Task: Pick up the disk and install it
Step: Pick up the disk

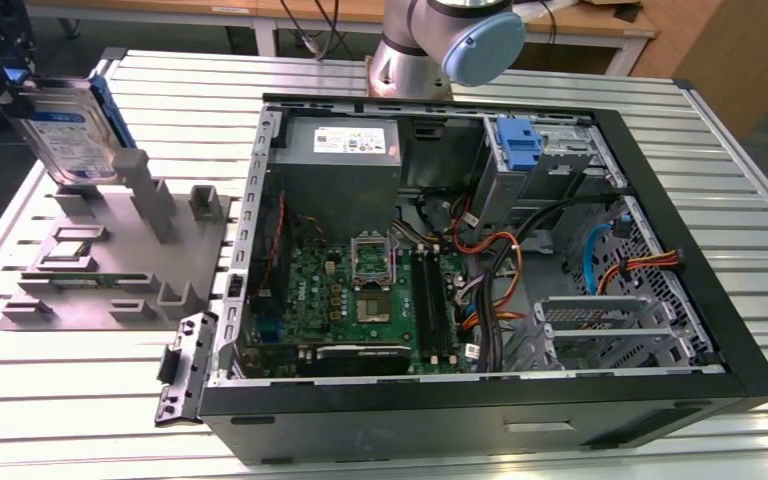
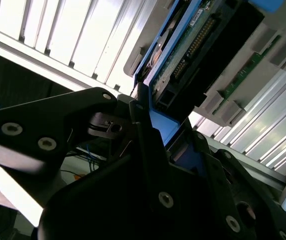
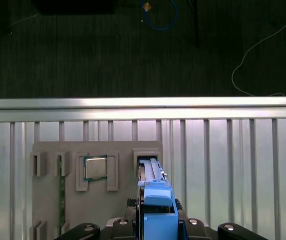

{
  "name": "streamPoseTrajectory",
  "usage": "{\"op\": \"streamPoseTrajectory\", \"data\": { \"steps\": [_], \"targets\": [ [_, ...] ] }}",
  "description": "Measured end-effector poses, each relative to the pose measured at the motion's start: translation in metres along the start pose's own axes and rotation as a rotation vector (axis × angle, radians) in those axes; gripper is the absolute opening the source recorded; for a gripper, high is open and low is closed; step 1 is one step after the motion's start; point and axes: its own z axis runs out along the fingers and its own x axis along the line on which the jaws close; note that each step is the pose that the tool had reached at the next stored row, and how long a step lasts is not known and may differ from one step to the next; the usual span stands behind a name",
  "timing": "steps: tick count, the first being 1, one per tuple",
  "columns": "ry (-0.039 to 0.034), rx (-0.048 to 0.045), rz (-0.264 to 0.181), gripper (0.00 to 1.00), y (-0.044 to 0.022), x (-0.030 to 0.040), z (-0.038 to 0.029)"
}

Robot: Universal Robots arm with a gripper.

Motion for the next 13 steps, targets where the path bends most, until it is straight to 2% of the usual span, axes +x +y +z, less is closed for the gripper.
{"op": "streamPoseTrajectory", "data": {
  "steps": [13],
  "targets": [
    [0.0001,-0.0005,0.000,0.36,0.0001,-0.0002,-0.0046]
  ]
}}
